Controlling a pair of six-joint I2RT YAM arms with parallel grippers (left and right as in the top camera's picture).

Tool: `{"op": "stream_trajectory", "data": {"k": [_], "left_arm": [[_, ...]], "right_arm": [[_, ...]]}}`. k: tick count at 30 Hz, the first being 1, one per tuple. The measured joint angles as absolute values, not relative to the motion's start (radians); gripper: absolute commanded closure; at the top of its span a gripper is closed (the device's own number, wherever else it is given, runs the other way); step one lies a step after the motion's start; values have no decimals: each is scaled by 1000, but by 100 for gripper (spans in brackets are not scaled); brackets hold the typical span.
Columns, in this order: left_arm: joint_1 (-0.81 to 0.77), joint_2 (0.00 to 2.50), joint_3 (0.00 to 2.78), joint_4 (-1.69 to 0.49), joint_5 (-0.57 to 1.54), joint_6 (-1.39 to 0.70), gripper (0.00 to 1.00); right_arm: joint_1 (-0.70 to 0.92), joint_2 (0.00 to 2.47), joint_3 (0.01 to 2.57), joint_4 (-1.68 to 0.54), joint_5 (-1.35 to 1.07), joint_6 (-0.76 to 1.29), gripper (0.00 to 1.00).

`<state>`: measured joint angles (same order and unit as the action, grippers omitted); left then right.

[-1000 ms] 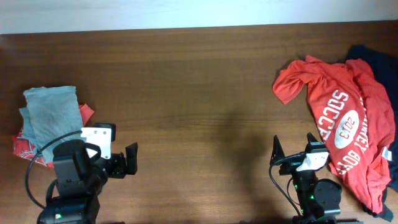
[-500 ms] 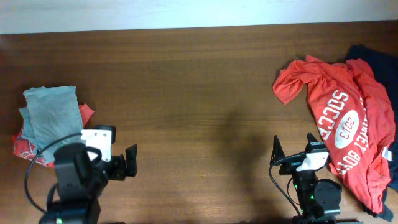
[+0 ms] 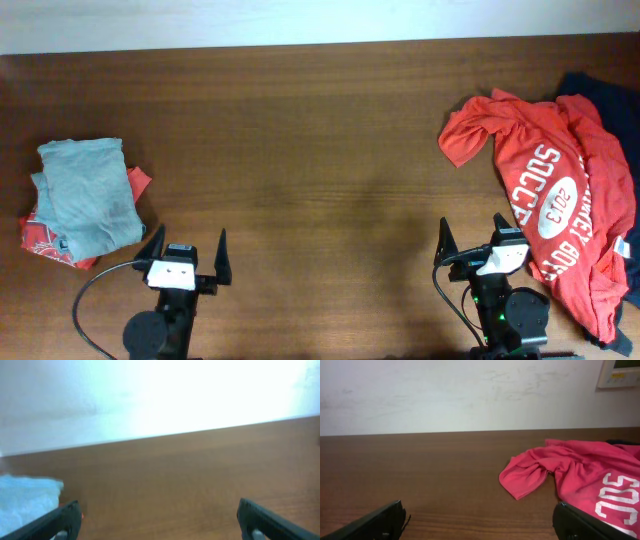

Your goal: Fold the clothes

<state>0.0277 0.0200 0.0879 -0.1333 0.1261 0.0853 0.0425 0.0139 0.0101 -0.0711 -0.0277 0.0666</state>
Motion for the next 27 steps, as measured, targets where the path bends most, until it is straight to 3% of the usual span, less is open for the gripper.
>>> {"op": "stream_trajectory", "data": {"k": [4,9,27], "left_arm": [[26,14,27,23,88,86,1],[25,14,15,-75,69,86,1],[25,14,15,-75,62,86,1]], "right_arm": [[43,14,10,-71,-28,67,1],[43,14,10,-71,-28,67,1],[43,14,10,-71,-28,67,1]]}}
